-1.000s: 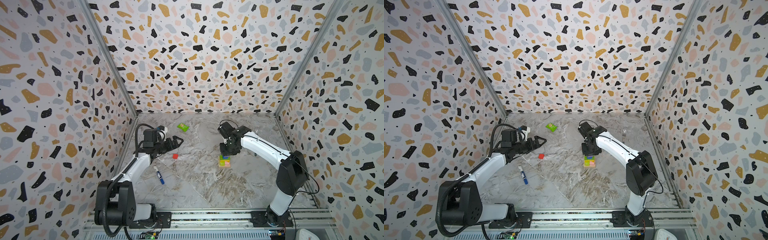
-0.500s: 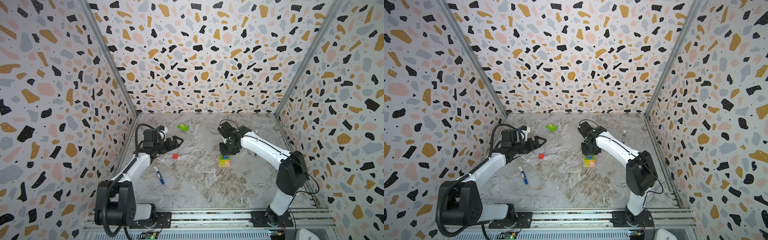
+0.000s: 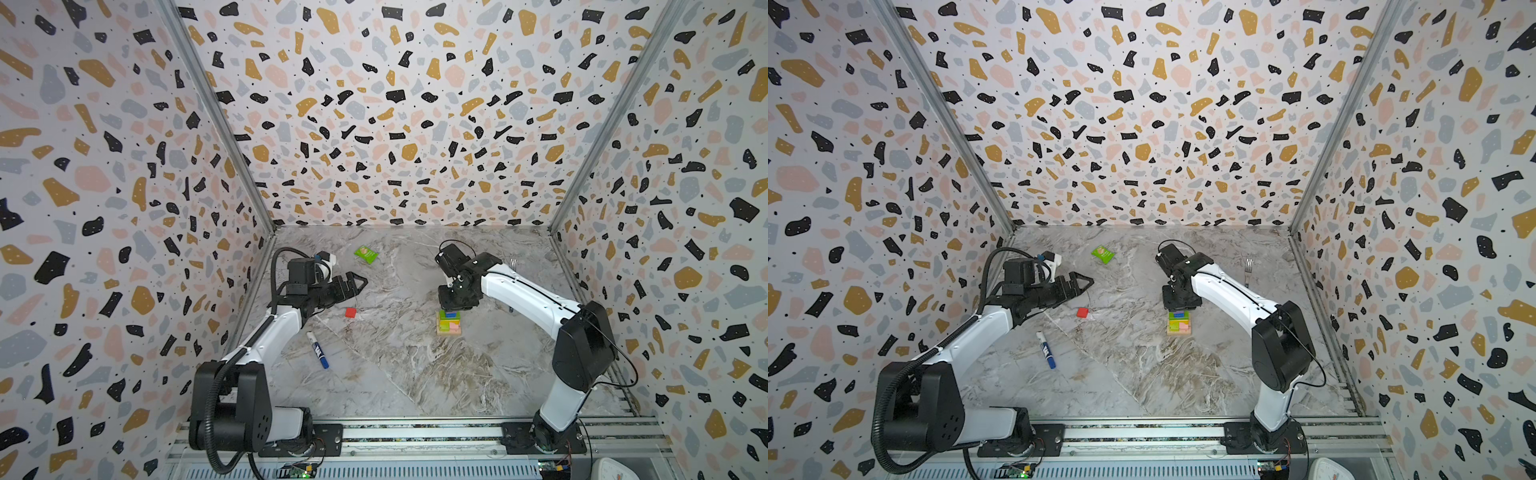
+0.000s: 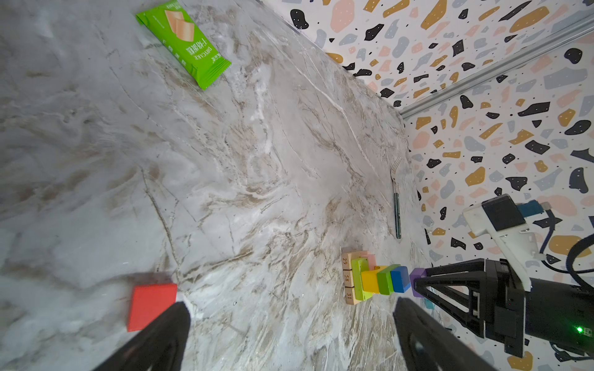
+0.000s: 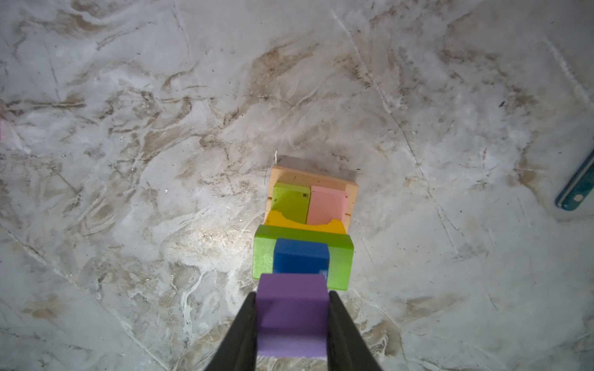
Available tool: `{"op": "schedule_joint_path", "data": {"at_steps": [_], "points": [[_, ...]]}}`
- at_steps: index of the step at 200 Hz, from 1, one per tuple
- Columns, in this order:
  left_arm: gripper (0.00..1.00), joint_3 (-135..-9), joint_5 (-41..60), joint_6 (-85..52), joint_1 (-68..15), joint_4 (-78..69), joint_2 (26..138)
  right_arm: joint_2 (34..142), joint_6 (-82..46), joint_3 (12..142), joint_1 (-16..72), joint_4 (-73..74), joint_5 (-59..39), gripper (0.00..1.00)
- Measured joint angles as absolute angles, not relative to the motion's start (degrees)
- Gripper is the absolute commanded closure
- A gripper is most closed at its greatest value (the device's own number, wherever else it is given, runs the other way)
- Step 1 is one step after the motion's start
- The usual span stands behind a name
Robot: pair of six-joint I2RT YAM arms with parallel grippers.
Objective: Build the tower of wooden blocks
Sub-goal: 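Align and lower the purple cube onto the blue cube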
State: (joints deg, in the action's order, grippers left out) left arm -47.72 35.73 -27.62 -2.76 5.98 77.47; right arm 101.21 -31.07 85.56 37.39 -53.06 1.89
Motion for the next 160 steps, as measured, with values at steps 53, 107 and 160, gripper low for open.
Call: {"op": "schedule_joint_path", "data": {"at_steps": [53,107,160], "points": [[0.00,-47.72,35.73,-27.59,-2.92,5.98,77.47,101.21,-31.07,85.23,37.39,-52.90,1.91,0.83],[0.00,-47.72,35.73,-27.59,-2.96,6.00,77.49,101.27,-31.07,85.12,37.34,-52.38,1.87,0.83],[0.00,-47.72,35.70,-27.57,-2.96,6.00,77.47,101.32,-31.07,84.84,37.34,-52.23,1.87,0.83]]}}
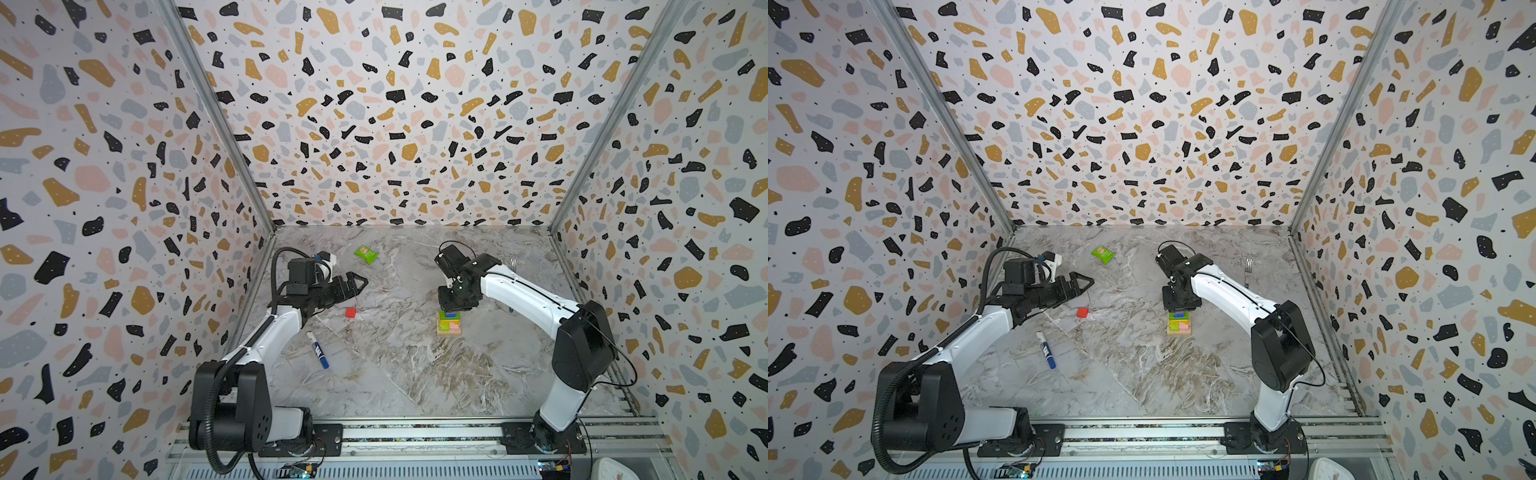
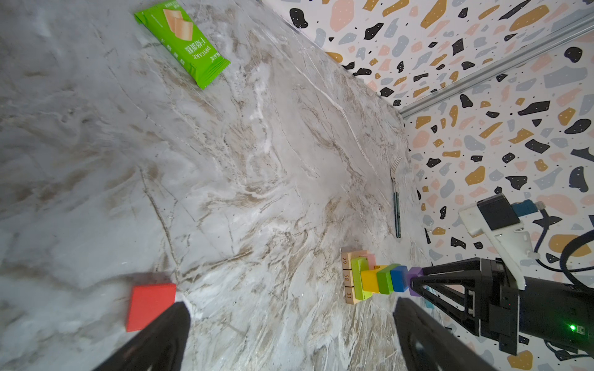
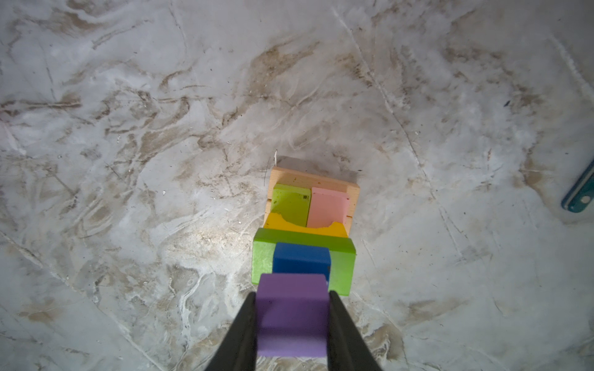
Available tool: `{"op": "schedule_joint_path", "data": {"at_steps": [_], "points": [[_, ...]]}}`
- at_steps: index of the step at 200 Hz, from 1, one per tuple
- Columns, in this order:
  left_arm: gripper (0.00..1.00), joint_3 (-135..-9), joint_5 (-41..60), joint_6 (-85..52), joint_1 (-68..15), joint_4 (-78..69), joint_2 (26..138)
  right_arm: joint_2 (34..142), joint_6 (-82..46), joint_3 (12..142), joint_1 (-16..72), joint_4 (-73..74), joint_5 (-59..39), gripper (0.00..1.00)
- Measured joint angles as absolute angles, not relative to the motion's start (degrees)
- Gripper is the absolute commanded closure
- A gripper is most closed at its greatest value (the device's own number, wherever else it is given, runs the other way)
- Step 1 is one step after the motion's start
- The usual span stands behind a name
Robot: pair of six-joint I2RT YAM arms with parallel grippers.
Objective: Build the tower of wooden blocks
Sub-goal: 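Align and lower the purple cube onto the blue cube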
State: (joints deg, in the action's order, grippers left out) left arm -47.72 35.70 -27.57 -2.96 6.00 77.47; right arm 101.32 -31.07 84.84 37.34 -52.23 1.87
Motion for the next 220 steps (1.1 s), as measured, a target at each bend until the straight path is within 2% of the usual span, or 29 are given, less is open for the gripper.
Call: {"op": "schedule_joint_path", "data": {"at_steps": [220], "points": [[0.00,-47.72,35.70,-27.18,-3.03,6.00,77.47,101.34,-31.07,84.05,37.34,-51.81,1.89,0.80]]}}
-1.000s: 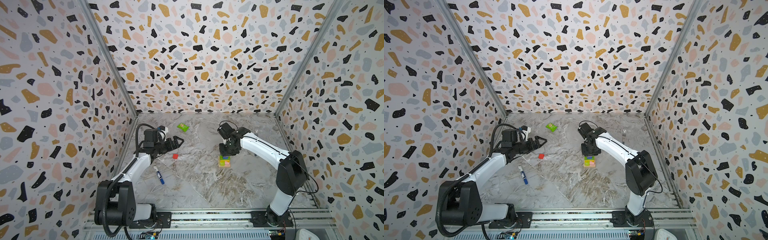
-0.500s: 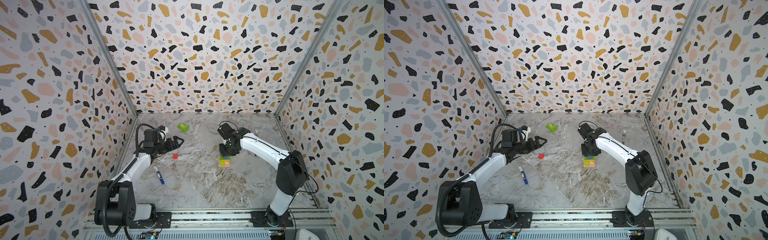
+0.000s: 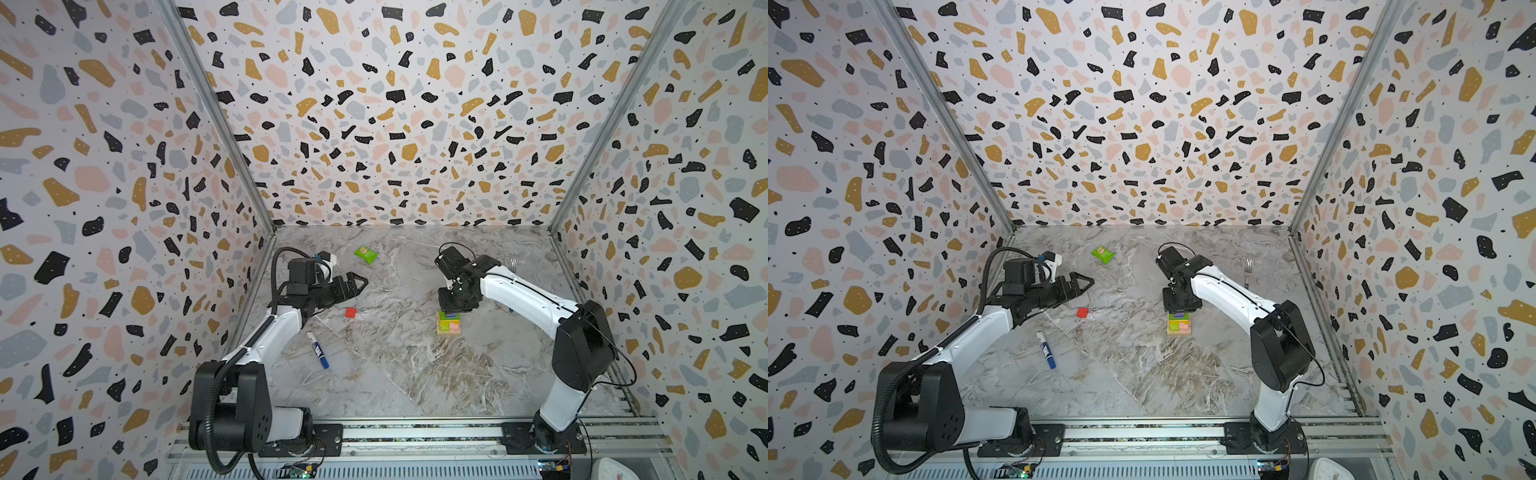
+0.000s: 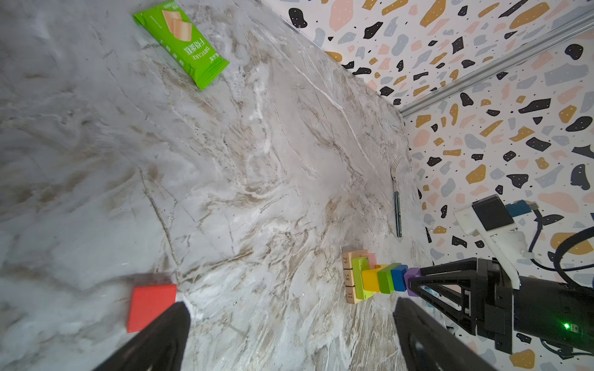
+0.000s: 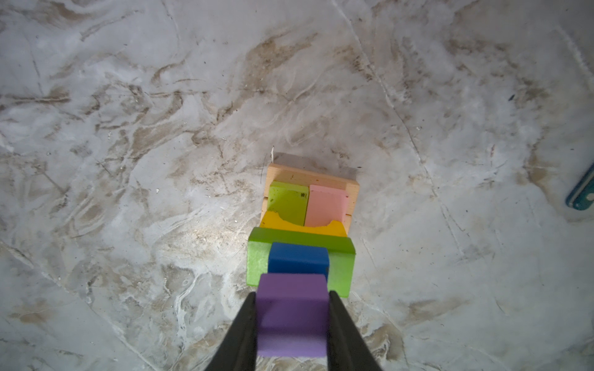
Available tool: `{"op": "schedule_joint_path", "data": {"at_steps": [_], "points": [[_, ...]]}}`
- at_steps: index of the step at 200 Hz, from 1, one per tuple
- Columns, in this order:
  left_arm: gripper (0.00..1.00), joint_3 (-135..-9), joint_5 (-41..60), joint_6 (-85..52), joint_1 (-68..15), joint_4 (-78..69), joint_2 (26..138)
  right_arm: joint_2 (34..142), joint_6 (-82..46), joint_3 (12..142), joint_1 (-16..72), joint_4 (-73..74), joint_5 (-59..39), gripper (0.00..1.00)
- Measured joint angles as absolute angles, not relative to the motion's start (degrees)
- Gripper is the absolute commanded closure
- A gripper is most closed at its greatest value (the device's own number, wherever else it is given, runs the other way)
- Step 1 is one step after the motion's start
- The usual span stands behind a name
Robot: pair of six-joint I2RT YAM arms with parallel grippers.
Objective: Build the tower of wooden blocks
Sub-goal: 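Align and lower the purple cube onto the blue cube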
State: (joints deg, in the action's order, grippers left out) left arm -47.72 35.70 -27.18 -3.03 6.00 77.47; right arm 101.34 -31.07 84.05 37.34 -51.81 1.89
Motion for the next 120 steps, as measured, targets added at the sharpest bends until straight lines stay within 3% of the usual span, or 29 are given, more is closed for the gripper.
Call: {"op": "schedule_joint_path", "data": {"at_steps": [120], "points": [[0.00,-47.72,35.70,-27.18,-3.03,5.98,77.47,101.73,-31.07,84.05,37.34,-51.79,2.00,0.79]]}}
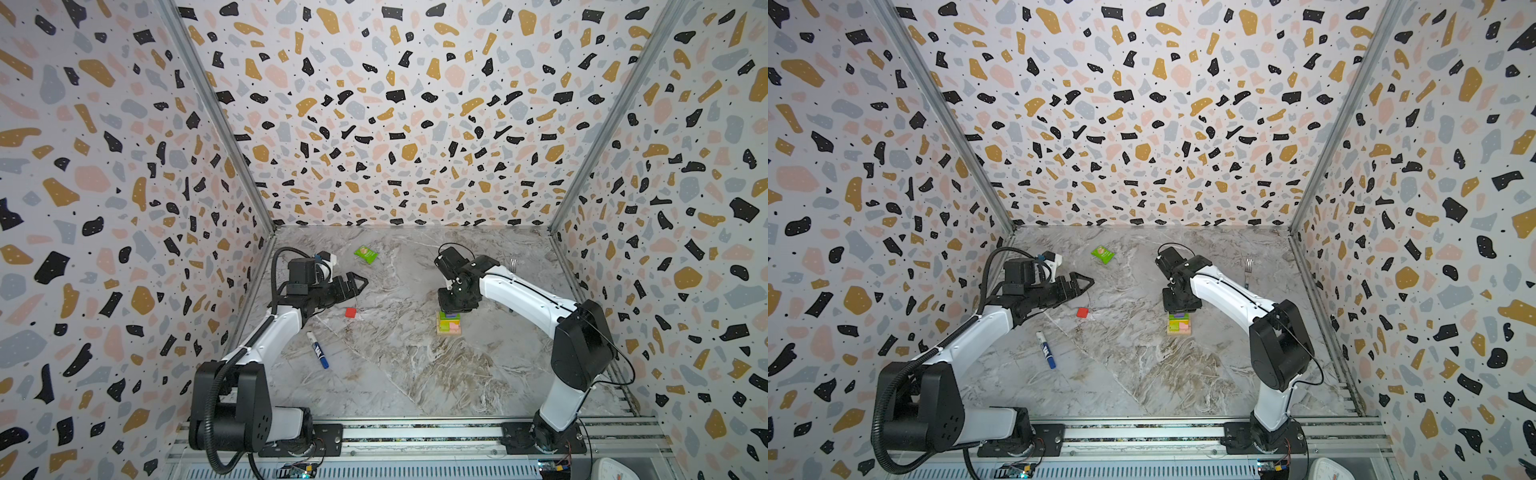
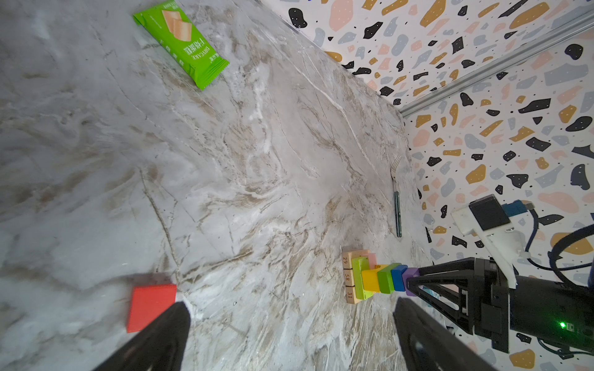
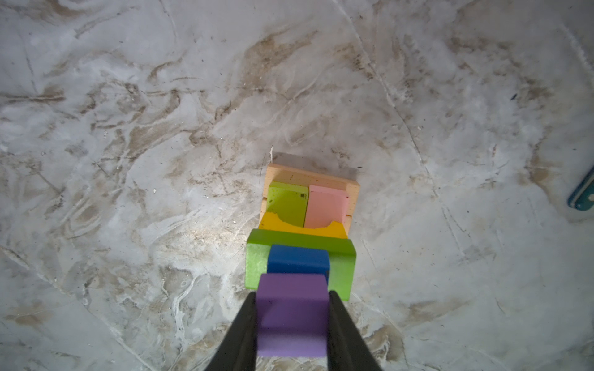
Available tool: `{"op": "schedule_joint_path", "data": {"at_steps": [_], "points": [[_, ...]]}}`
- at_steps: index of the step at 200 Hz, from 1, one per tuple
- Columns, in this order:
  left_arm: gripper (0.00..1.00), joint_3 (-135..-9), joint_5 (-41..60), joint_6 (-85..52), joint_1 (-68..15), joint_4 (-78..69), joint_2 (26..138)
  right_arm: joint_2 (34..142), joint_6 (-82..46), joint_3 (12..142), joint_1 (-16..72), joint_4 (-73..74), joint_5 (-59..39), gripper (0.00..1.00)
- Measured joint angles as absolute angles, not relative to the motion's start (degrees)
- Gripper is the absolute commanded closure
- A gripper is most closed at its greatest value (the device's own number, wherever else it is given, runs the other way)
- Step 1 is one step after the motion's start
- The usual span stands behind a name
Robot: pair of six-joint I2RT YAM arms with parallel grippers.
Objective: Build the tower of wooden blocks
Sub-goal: 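Align and lower the purple cube onto the blue cube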
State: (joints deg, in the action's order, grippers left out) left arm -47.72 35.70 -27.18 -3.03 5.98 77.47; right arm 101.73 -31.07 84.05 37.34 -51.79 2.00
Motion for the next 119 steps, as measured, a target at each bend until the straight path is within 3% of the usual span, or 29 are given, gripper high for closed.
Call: {"op": "schedule_joint_path", "data": {"at_steps": [119], "points": [[0.00,-47.72,35.70,-27.18,-3.03,6.00,77.47,101.73,-31.46,84.05,37.12,-51.79,2.15,0.76]]}}
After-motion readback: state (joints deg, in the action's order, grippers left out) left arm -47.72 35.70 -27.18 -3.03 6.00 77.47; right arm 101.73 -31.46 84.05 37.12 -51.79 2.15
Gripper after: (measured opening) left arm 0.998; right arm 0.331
